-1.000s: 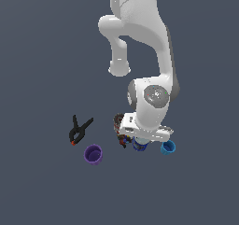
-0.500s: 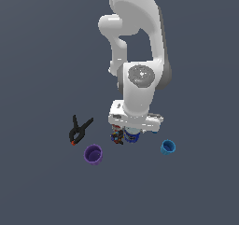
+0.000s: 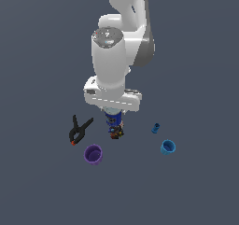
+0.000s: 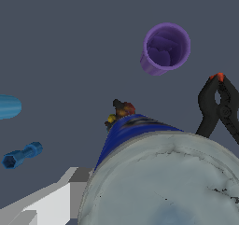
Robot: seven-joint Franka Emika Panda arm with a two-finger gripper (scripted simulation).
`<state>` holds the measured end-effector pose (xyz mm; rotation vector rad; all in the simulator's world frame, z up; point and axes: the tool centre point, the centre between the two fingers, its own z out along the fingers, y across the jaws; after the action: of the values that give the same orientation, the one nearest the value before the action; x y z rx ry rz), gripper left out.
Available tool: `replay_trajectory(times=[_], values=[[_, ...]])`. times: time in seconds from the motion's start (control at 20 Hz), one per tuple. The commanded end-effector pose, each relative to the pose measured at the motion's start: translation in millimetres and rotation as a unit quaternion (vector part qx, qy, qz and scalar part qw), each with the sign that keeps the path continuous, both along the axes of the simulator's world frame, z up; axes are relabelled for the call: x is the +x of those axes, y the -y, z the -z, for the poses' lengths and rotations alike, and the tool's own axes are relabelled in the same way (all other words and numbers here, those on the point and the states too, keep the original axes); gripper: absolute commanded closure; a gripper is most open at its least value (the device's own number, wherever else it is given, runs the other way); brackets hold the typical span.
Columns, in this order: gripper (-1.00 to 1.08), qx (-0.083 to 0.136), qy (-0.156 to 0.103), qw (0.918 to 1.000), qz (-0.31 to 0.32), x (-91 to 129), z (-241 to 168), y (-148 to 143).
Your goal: Pick up a designated object from a clutter of objects.
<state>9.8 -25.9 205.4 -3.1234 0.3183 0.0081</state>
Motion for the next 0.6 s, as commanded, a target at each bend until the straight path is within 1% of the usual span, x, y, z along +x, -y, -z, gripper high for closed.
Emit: replay_trajectory(times=[0.0,0.55], values=[[1.08,0.001,0.002,1.0000,0.000,-11,-24,22],[1.08,0.001,0.003,1.0000,0.000,-60,-118,116]])
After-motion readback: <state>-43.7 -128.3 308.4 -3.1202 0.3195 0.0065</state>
